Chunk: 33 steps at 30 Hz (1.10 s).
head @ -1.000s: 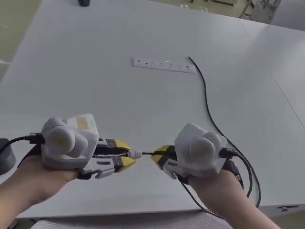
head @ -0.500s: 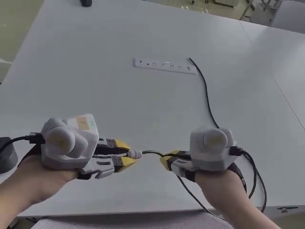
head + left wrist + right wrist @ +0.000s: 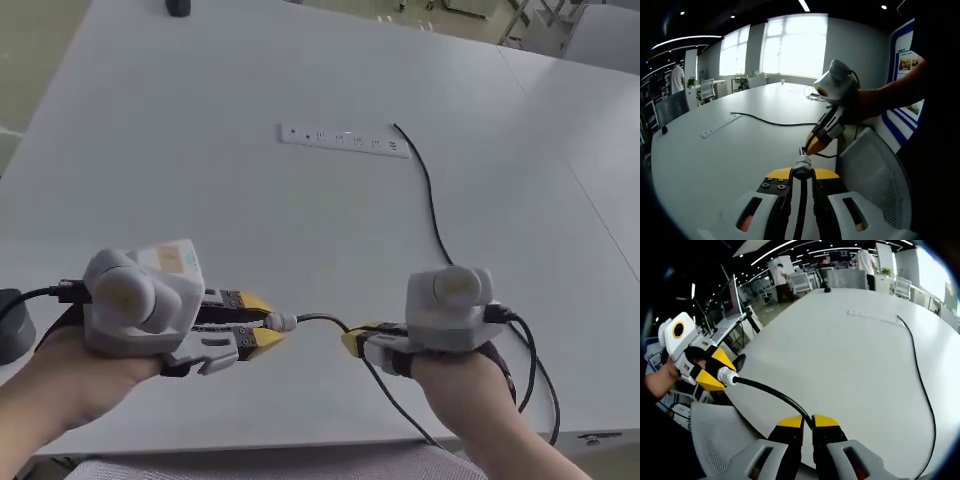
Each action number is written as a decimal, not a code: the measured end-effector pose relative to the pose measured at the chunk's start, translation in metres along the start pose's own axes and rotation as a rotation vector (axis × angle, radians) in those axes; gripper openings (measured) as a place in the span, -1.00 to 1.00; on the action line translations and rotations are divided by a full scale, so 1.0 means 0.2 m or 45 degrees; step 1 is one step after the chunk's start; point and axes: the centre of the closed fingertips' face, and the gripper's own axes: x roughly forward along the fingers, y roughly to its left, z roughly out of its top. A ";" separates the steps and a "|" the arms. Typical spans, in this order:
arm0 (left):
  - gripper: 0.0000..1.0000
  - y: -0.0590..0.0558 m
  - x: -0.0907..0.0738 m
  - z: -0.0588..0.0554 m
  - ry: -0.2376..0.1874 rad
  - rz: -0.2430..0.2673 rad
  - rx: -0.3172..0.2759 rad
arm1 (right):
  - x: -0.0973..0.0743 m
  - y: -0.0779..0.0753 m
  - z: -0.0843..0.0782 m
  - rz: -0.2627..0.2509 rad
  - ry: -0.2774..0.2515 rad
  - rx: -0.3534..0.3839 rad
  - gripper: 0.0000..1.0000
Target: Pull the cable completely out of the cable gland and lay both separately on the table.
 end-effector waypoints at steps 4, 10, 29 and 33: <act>-0.70 0.00 -0.01 0.00 0.002 0.007 0.003 | -0.02 0.00 0.01 0.000 -0.032 -0.035 -0.96; -0.70 0.00 -0.01 -0.02 0.001 0.021 -0.008 | -0.03 0.02 0.02 0.014 -0.059 -0.124 -0.90; -0.70 0.02 -0.02 -0.04 0.020 0.035 -0.025 | 0.00 0.44 0.18 0.042 -0.082 -1.132 -0.79; -0.69 0.02 -0.02 -0.04 0.022 0.040 -0.034 | 0.01 0.47 0.20 0.074 -0.100 -1.179 -0.84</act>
